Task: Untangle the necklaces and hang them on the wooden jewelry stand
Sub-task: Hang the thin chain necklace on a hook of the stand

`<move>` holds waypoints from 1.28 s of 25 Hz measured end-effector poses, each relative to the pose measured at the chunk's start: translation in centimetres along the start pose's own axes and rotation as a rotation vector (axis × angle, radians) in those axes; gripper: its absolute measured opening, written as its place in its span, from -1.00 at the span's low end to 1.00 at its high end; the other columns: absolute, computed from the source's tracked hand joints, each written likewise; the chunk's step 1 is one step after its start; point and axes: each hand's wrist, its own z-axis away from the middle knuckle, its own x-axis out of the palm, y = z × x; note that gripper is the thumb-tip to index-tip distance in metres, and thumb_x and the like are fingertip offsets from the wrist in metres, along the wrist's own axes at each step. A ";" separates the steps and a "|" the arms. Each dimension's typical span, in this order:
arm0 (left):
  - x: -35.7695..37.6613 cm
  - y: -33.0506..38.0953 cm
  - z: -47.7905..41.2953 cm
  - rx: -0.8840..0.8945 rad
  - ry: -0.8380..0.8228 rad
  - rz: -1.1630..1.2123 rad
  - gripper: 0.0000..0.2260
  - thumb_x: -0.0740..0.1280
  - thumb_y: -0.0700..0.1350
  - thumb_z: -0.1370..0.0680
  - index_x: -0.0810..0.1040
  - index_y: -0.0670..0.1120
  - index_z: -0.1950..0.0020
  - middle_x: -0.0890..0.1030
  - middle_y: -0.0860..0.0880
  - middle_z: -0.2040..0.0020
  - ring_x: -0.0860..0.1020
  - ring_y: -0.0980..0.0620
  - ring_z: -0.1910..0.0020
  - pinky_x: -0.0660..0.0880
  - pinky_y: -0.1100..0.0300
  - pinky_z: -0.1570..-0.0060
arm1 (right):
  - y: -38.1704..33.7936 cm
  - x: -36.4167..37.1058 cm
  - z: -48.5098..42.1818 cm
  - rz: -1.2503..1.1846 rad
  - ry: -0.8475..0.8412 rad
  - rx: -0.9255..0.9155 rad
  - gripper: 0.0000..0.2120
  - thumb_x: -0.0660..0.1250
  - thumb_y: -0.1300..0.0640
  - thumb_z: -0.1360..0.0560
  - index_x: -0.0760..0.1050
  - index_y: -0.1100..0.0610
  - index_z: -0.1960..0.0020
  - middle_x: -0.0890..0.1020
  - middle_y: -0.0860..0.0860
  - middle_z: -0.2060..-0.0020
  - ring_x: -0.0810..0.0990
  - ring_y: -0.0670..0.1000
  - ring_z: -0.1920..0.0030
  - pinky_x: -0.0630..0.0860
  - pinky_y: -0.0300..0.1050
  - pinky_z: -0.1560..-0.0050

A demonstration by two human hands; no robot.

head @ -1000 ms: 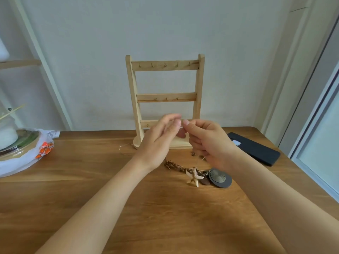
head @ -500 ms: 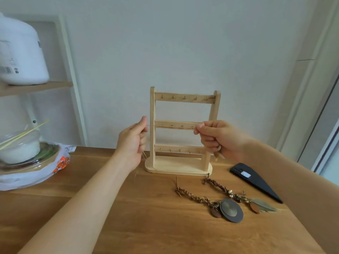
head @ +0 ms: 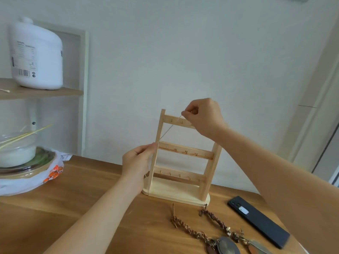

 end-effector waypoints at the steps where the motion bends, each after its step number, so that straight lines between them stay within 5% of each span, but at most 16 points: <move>1: 0.3 -0.3 -0.1 -0.005 0.002 0.004 -0.80 0.49 -0.06 -0.51 0.70 -0.09 -0.09 0.43 -0.37 -0.34 0.53 -0.43 -0.14 0.53 -0.18 -0.16 | -0.3 0.4 -0.8 0.124 -0.002 -0.080 -0.89 0.42 0.11 -0.53 0.64 0.08 0.17 0.61 -0.09 0.35 0.59 -0.07 0.29 0.47 -0.18 0.28; 3: 0.9 -0.9 -0.1 -0.015 -0.007 0.022 -0.80 0.49 -0.08 -0.52 0.69 -0.11 -0.10 0.44 -0.39 -0.32 0.37 -0.43 -0.36 0.33 -0.23 -0.39 | -0.5 1.0 -1.6 0.336 -0.027 -0.154 -0.89 0.38 0.12 -0.55 0.62 0.09 0.14 0.64 -0.03 0.26 0.61 0.06 0.17 0.49 -0.11 0.21; 4: 1.1 -1.4 -0.2 -0.034 -0.018 0.036 -0.79 0.51 -0.09 -0.49 0.69 -0.11 -0.09 0.49 -0.43 -0.24 0.42 -0.45 -0.29 0.37 -0.22 -0.37 | -0.3 1.2 -1.7 0.417 -0.038 -0.164 -0.88 0.35 0.13 -0.56 0.61 0.09 0.14 0.65 -0.01 0.23 0.61 0.09 0.14 0.50 -0.08 0.19; 6: 1.3 -2.4 -0.5 -0.074 -0.048 0.048 -0.73 0.55 -0.08 -0.42 0.70 -0.12 -0.08 0.52 -0.28 0.22 0.52 -0.24 0.22 0.56 -0.14 -0.02 | 0.1 1.3 -1.0 0.511 -0.026 -0.165 -0.88 0.30 0.15 -0.55 0.59 0.08 0.12 0.64 0.00 0.21 0.59 0.11 0.12 0.48 -0.08 0.22; 8: 1.1 -3.5 -1.2 -0.099 -0.056 0.056 -0.78 0.52 -0.09 -0.47 0.69 -0.15 -0.07 0.35 0.00 0.36 0.30 0.05 0.41 0.45 0.02 0.34 | 0.5 1.2 0.3 0.514 0.022 -0.139 -0.88 0.27 0.15 -0.56 0.58 0.06 0.09 0.63 -0.01 0.23 0.57 0.09 0.14 0.32 -0.18 0.35; 11: 1.0 -4.8 -1.8 -0.121 -0.071 0.069 -0.86 0.49 -0.12 -0.52 0.71 -0.16 -0.01 0.40 0.00 0.37 0.28 0.10 0.48 0.27 0.27 0.46 | 1.1 2.1 2.3 0.286 0.049 -0.050 -0.87 0.28 0.19 -0.55 0.58 0.09 0.12 0.64 -0.03 0.31 0.61 0.04 0.25 0.41 -0.18 0.39; 13: 0.8 -5.4 -1.7 -0.130 -0.082 0.074 -0.89 0.49 -0.14 -0.52 0.71 -0.16 0.00 0.53 -0.02 0.35 0.37 0.11 0.50 0.32 0.29 0.46 | 1.6 3.1 3.6 -0.094 0.031 0.138 -0.88 0.32 0.26 -0.55 0.60 0.14 0.11 0.68 0.01 0.33 0.69 0.05 0.30 0.65 -0.06 0.27; 17: 0.2 -6.4 -1.1 -0.121 -0.078 0.051 -0.92 0.47 -0.16 -0.53 0.71 -0.11 0.00 0.71 -0.04 0.23 0.59 0.07 0.36 0.50 0.22 0.27 | 2.6 4.3 6.2 -0.497 -0.048 0.399 -0.93 0.38 0.30 -0.56 0.61 0.24 0.09 0.73 0.08 0.29 0.74 0.10 0.21 0.68 -0.12 0.21; 25: 0.4 -8.0 -0.9 -0.020 -0.098 0.002 -0.91 0.43 -0.19 -0.57 0.71 -0.13 -0.04 0.75 -0.06 0.12 0.72 0.01 0.06 0.59 0.31 0.10 | 5.1 8.9 9.0 -0.387 -0.035 0.455 -0.89 0.47 0.20 -0.51 0.69 0.10 0.19 0.72 -0.01 0.30 0.72 0.03 0.19 0.69 0.05 0.02; 29: 0.3 -9.0 -1.1 0.152 -0.015 -0.178 -0.90 0.47 -0.16 -0.54 0.72 0.05 0.08 0.74 0.04 0.20 0.70 0.09 0.12 0.59 0.23 0.02 | 6.1 9.4 9.8 -0.119 -0.022 0.330 -0.91 0.43 0.15 -0.55 0.70 0.07 0.10 0.66 -0.13 0.31 0.63 -0.12 0.23 0.58 -0.17 0.12; 32: 0.5 -9.9 -0.9 0.269 0.068 -0.265 -0.93 0.52 -0.15 -0.49 0.72 0.01 0.06 0.73 0.06 0.22 0.69 0.15 0.17 0.58 0.27 0.08 | 7.0 9.8 10.3 -0.049 0.043 0.263 -0.90 0.41 0.13 -0.56 0.71 0.04 0.05 0.64 -0.17 0.30 0.60 -0.13 0.21 0.49 -0.22 0.14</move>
